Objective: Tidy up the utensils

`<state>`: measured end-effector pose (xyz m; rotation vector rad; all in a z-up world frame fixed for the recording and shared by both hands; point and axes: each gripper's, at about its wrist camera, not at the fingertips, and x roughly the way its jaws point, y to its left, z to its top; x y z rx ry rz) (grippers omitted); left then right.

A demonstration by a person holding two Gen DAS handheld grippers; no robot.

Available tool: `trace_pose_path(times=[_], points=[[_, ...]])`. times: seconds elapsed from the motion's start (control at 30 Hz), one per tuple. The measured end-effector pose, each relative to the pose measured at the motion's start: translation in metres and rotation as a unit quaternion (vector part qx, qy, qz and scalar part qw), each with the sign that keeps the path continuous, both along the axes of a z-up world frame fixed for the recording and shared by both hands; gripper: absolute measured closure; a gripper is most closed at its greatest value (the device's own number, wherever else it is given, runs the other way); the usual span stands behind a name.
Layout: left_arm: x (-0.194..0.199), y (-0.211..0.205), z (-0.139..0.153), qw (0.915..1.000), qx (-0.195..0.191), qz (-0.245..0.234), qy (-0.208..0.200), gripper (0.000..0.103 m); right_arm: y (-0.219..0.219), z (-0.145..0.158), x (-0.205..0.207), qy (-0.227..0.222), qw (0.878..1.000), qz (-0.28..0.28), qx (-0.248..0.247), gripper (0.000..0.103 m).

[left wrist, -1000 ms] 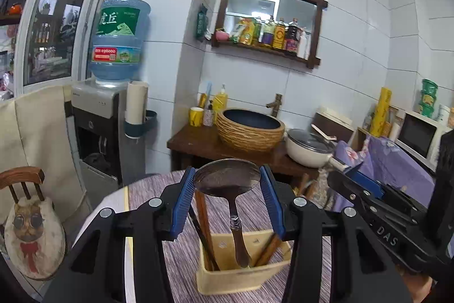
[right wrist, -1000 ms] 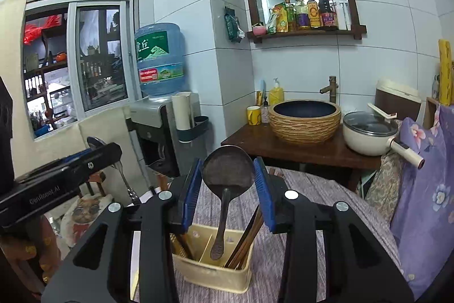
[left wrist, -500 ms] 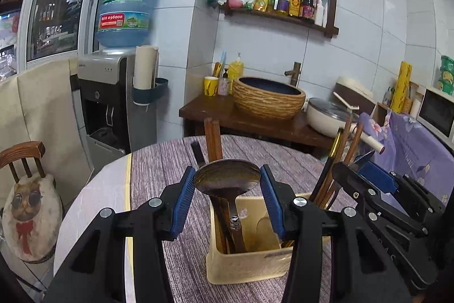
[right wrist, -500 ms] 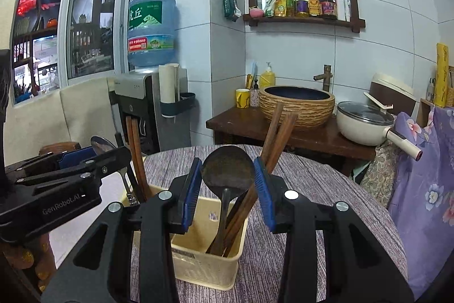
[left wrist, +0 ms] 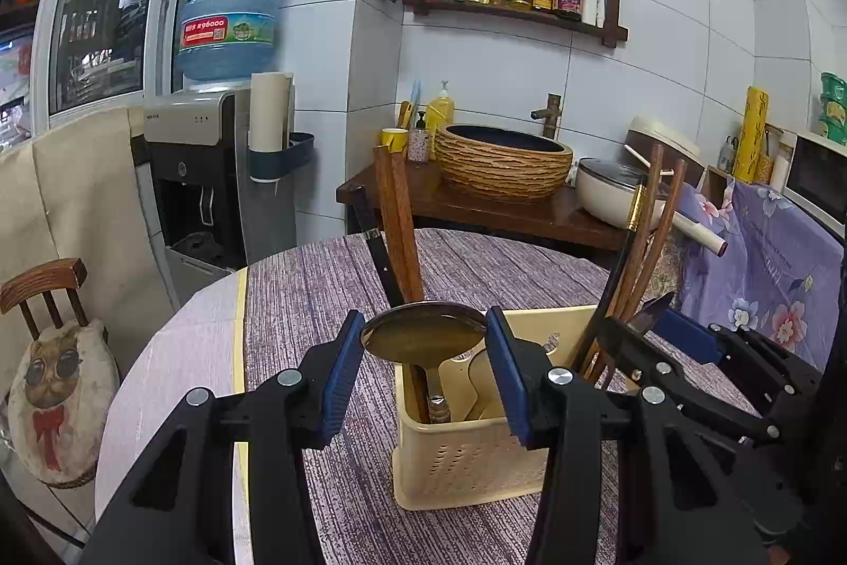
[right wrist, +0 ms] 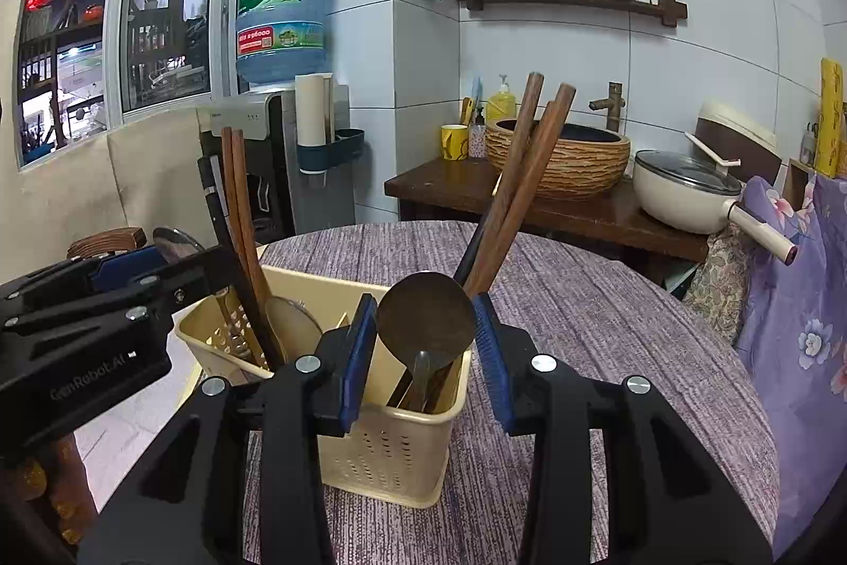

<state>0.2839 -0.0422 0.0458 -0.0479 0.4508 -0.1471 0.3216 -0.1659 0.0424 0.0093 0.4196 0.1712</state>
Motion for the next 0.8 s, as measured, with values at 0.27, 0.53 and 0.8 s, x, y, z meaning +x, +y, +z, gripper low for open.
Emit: trace_pose_path(times=[0.27, 0.53, 0.8], points=[[-0.007, 0.002, 0.004, 0.9999, -0.002, -0.003, -0.013, 0.055, -0.006, -0.003, -0.005, -0.009, 1.0, -0.001, 0.011, 0.061], [-0.039, 0.015, 0.025, 0.9985, -0.021, -0.003, -0.05, 0.028, -0.015, 0.009, -0.024, -0.027, 0.999, 0.005, 0.028, 0.035], [-0.093, 0.029, 0.016, 0.9965, -0.007, -0.012, -0.083, 0.005, -0.033, 0.014, -0.076, -0.039, 0.998, -0.002, 0.041, 0.012]])
